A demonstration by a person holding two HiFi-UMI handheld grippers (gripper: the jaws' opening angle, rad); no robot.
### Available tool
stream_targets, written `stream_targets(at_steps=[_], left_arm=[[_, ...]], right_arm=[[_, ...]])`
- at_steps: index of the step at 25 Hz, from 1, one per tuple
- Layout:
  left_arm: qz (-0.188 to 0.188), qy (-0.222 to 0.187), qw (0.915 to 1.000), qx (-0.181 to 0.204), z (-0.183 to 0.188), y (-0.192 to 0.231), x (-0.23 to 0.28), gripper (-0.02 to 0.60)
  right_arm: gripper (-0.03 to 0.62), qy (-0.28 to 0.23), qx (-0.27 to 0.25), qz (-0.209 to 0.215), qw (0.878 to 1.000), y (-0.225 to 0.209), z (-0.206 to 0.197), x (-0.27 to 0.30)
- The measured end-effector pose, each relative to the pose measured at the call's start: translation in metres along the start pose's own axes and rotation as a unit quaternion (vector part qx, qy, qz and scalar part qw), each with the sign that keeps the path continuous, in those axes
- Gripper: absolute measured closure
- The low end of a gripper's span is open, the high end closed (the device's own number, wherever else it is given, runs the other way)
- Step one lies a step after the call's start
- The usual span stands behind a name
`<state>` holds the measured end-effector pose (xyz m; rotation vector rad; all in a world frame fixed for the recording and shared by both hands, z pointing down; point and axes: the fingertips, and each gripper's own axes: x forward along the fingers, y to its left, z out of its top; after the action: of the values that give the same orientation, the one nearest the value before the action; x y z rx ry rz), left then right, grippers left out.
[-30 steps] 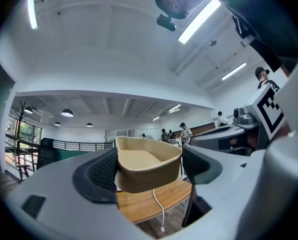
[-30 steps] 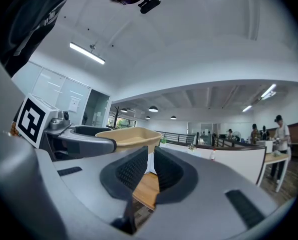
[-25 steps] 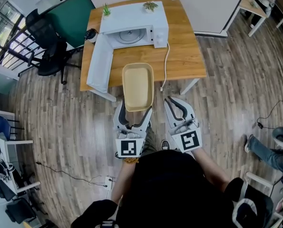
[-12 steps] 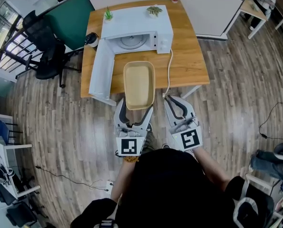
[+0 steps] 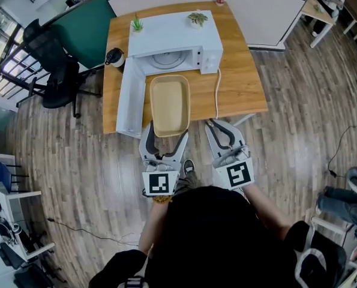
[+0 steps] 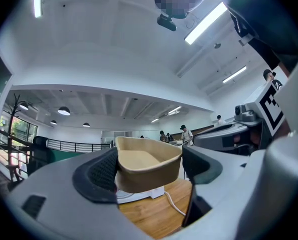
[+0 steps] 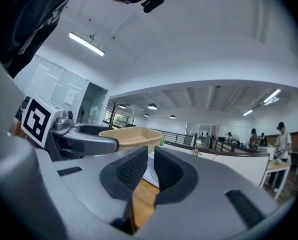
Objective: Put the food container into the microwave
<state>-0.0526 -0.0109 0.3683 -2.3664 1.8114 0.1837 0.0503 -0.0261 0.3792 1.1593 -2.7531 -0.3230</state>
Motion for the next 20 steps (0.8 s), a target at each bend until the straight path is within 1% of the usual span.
stream_targets(at_steps=[8, 13, 16, 20], left_arm=[[-0.013, 0.000, 0.9998, -0.016, -0.013, 0.032, 0.016, 0.143], [-0.018, 0.003, 0.9997, -0.017, -0.022, 0.058, 0.022, 0.143], [-0.023, -0.003, 0.9996, -0.017, -0.025, 0.068, 0.023, 0.143], [-0.021, -0.003, 0.9993, -0.032, -0.028, 0.077, 0.023, 0.143]], right_arm=[[0.563, 0.012, -0.008, -0.019, 1.000, 0.000, -0.004, 0.031], [0.563, 0.015, -0.003, -0.028, 1.000, 0.007, -0.004, 0.053], [0.563, 0.011, -0.003, -0.035, 0.999, 0.013, 0.000, 0.059], [0.563, 0.016, -0.001, -0.044, 0.999, 0.016, 0.002, 0.061]])
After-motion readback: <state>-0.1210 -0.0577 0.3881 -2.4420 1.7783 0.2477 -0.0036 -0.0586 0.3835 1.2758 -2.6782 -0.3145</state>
